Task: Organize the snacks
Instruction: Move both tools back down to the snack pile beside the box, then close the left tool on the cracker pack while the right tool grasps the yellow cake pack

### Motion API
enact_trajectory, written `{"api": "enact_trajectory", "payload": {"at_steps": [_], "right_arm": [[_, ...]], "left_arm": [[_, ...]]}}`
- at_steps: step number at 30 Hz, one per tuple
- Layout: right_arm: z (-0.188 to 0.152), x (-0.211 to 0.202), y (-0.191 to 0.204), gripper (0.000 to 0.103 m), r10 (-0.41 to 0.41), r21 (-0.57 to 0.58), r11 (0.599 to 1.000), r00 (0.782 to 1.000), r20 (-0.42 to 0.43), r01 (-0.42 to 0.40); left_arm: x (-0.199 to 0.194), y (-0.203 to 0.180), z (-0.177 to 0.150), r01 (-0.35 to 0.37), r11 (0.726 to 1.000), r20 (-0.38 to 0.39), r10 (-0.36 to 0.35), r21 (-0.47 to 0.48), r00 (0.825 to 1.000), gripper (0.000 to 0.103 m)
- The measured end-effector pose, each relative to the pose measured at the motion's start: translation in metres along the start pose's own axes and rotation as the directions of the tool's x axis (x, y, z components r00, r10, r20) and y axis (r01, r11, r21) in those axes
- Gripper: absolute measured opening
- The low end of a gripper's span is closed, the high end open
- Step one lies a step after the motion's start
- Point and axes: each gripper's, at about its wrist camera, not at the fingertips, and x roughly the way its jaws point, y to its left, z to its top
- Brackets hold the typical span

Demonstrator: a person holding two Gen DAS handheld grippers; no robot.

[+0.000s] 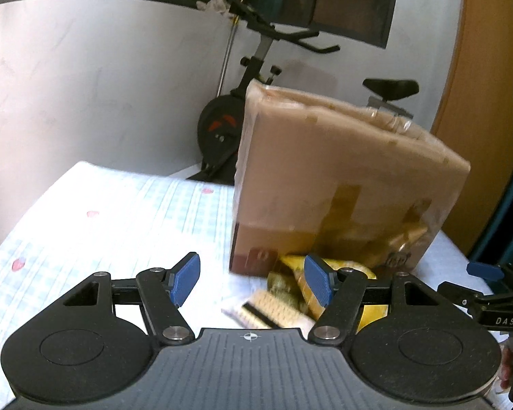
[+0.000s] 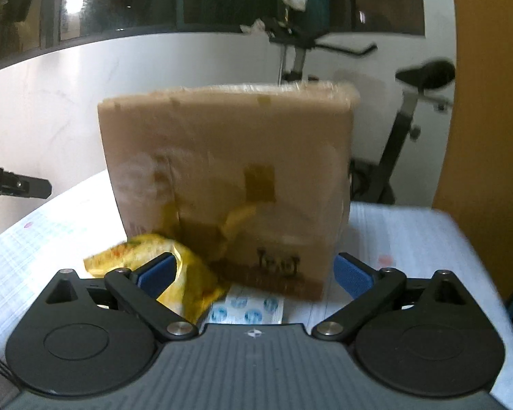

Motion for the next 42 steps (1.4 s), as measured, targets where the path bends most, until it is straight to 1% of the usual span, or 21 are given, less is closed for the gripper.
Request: {"api": "enact_trajectory", "payload": {"at_steps": [2, 4, 6, 10, 12, 14, 18, 21, 22, 24, 26, 27, 30, 34, 36, 37, 42], "right_arm": [[-0.009, 0.002, -0.004, 0.097, -0.01, 0.011, 1.0, 1.0, -0.021, 0.01], [-0.018, 0.005, -0.004, 0.096, -0.023, -0.004, 1.0, 0.999, -0.042, 0.023], [-0.026, 0.009, -0.004, 0.091, -0.021, -0.017, 1.0, 0.998, -0.064, 0.02], [-0.041, 0.021, -0.006, 0.076, 0.008, 0.006, 1.0, 0.992, -0.127, -0.007], [-0.049, 0.027, -0.003, 0.071, 0.003, 0.007, 1.0, 0.988, -0.154, -0.002], [-0.055, 0.031, 0.001, 0.065, 0.016, 0.0, 1.0, 0.985, -0.175, -0.016], [-0.064, 0.034, 0.011, 0.063, -0.005, -0.038, 0.999, 0.978, -0.209, -0.003], [-0.07, 0.036, 0.012, 0.062, -0.031, -0.03, 0.999, 0.973, -0.23, 0.024], [-0.071, 0.035, 0.012, 0.06, -0.037, -0.026, 0.999, 0.972, -0.233, 0.032], [-0.073, 0.035, 0.009, 0.052, -0.031, -0.013, 0.999, 0.971, -0.236, 0.029], [-0.075, 0.034, 0.007, 0.036, -0.025, -0.003, 1.0, 0.972, -0.234, 0.025], [-0.075, 0.033, 0.007, 0.036, -0.026, 0.002, 1.0, 0.973, -0.229, 0.027], [-0.073, 0.034, 0.008, 0.035, 0.005, 0.007, 1.0, 0.975, -0.222, -0.003], [-0.074, 0.037, 0.014, 0.035, -0.016, -0.029, 1.0, 0.979, -0.205, 0.01], [-0.077, 0.036, 0.014, 0.035, -0.017, -0.03, 0.999, 0.983, -0.183, 0.011], [-0.079, 0.035, 0.014, 0.035, -0.019, -0.038, 0.999, 0.985, -0.173, 0.013], [-0.08, 0.034, 0.015, 0.035, -0.024, -0.059, 0.998, 0.987, -0.157, 0.015]], "left_arm": [[0.001, 0.002, -0.005, -0.006, 1.0, -0.014, 0.006, -0.007, 1.0, 0.07], [0.001, 0.004, -0.011, -0.012, 1.0, -0.025, 0.011, -0.013, 1.0, 0.07], [0.001, 0.003, -0.015, -0.016, 1.0, -0.033, 0.016, -0.011, 0.999, 0.07], [0.002, 0.004, -0.024, -0.022, 1.0, -0.058, 0.021, -0.017, 0.998, 0.069], [0.002, 0.005, -0.028, -0.019, 1.0, -0.072, 0.017, -0.024, 0.997, 0.069], [0.002, 0.005, -0.032, -0.016, 0.999, -0.083, 0.013, -0.031, 0.996, 0.069], [0.005, 0.006, -0.037, -0.018, 0.999, -0.108, 0.012, -0.05, 0.994, 0.069], [0.007, 0.007, -0.04, -0.017, 0.998, -0.116, 0.01, -0.053, 0.993, 0.068], [0.008, 0.006, -0.04, -0.016, 0.999, -0.119, 0.009, -0.052, 0.993, 0.068], [0.008, 0.005, -0.042, -0.013, 0.999, -0.126, 0.006, -0.05, 0.992, 0.068], [0.009, 0.004, -0.044, -0.01, 0.999, -0.133, 0.004, -0.049, 0.991, 0.068], [0.01, 0.003, -0.044, -0.009, 0.999, -0.137, 0.002, -0.05, 0.991, 0.068], [0.013, 0.003, -0.047, -0.012, 0.998, -0.15, 0.003, -0.057, 0.989, 0.068], [0.017, 0.006, -0.048, -0.017, 0.997, -0.165, 0.005, -0.073, 0.986, 0.068], [0.02, 0.007, -0.048, -0.009, 0.996, -0.172, -0.006, -0.083, 0.985, 0.064], [0.023, 0.007, -0.048, -0.007, 0.996, -0.178, -0.009, -0.087, 0.984, 0.063], [0.047, 0.004, -0.046, -0.033, 0.995, -0.23, 0.011, -0.093, 0.973, 0.063]]}}
